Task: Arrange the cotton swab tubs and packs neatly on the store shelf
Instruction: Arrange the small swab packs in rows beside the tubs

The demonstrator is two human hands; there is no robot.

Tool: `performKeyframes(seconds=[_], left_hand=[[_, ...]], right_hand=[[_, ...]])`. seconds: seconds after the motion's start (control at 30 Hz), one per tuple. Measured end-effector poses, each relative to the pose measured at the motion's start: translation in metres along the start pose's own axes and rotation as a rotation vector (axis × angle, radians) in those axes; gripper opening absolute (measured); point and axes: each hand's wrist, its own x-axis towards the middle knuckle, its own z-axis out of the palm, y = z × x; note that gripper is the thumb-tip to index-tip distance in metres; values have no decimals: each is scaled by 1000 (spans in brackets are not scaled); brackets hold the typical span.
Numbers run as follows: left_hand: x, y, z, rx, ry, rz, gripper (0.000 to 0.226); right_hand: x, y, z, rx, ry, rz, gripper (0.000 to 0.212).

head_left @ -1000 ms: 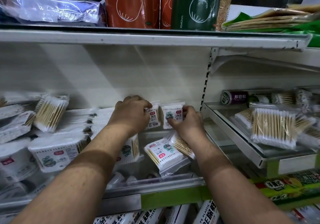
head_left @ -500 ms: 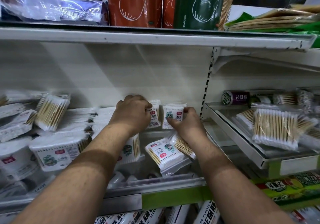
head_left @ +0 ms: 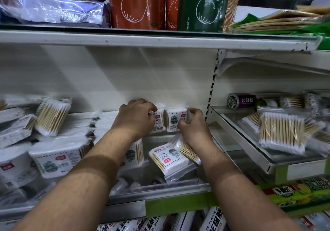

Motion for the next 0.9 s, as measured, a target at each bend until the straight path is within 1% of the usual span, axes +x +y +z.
performKeyframes(seconds=[0.07, 0.13, 0.27, 0.37, 0.5, 0.6, 0.67, 0.7, 0.77, 0.8, 0.83, 0.9], left_hand=[[0, 0, -1, -3, 5, 0, 34], [0, 1, -1, -4, 9, 1, 34], [0, 0, 0, -10, 19, -3, 32], [0, 0, 0, -10, 28, -10, 31], [0, 0, 1, -16, 34, -9, 30], [1, -2, 1, -21, 36, -5, 31], [1, -2, 1, -21, 32, -6, 31], [2, -2, 1, -20, 33, -7, 31], [2, -3, 2, -18, 31, -8, 30], [2, -3, 2, -18, 29, -7, 30], [2, -3, 2, -19, 28, -6, 30], [1, -2, 1, -26, 31, -7, 31]], right_hand=[[-2, -1, -1, -30, 8, 1, 25], [-4, -2, -1, -119, 1, -22, 12], [-10, -2, 3, -257, -74, -87, 30], [-12, -2, 8, -384, -202, -86, 36], [-16, -16, -1, -412, -351, -67, 43], [-22, -29, -12, -477, -433, -171, 44], [-29, -36, -19, -459, -551, -217, 44], [-32, -39, -22, -488, -630, -222, 50], [-34, -44, -27, -672, -751, -239, 65], [-34, -45, -27, -762, -777, -251, 69], [-33, -46, -26, -813, -791, -260, 69], [-30, -45, -22, -790, -811, -289, 59]])
